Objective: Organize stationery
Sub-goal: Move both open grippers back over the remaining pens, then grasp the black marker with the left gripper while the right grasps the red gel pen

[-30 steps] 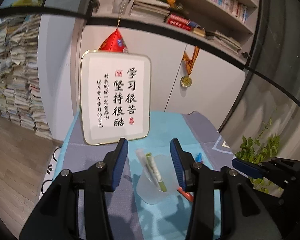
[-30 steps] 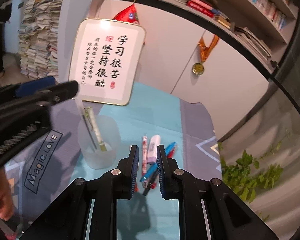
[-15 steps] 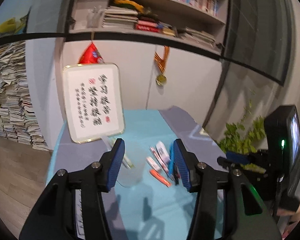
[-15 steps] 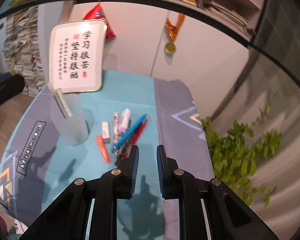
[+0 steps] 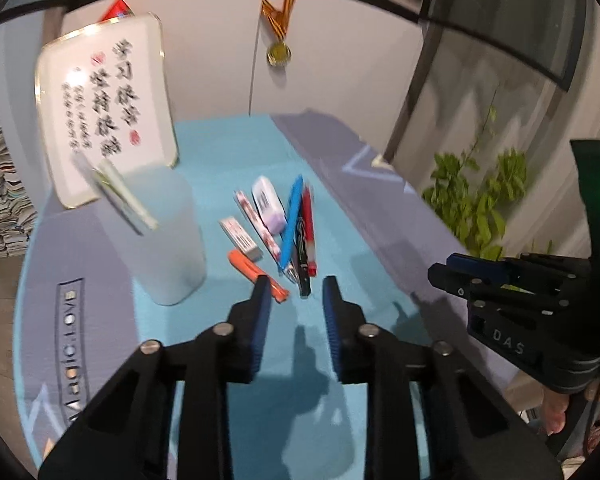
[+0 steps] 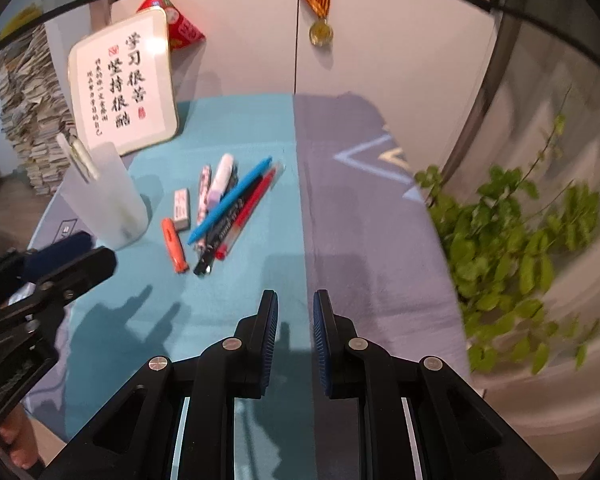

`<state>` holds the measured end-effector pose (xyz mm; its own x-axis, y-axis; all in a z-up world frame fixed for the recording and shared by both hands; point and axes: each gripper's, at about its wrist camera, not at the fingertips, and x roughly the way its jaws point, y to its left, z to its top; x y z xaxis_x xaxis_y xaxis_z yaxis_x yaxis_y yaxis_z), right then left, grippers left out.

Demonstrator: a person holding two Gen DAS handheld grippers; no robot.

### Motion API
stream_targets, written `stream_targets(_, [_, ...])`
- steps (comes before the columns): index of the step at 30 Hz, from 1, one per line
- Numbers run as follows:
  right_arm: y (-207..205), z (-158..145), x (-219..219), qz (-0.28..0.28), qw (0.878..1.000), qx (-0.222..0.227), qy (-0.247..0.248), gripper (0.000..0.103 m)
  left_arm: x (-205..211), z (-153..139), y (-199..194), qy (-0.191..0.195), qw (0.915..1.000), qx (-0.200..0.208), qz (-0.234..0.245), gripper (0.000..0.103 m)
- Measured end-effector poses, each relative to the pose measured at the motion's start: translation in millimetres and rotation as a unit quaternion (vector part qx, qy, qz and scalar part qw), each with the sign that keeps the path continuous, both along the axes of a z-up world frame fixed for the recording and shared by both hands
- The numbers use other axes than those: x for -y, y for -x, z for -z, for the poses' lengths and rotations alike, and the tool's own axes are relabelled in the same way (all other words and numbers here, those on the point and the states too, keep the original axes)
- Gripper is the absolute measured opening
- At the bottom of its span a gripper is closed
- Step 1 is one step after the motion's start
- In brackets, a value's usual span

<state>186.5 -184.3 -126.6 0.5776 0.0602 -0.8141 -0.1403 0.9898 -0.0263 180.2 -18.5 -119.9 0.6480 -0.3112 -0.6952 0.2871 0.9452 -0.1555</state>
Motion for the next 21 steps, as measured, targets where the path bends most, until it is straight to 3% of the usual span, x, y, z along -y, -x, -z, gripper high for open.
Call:
stream_targets(8, [-34.9,32.0,20.6,0.010,0.998,-0.035,-0.046,0.016,28.2,26.9,-33.1,-0.032,0.9989,-0.026,0.022,0.020])
stream_targets(21, [-82.4,53.1,39.1,0.003,0.995,-0.054,-0.088,0.016,49.3,44.8,-91.6,-0.067,0.9961,-0.054,0.019,0.026])
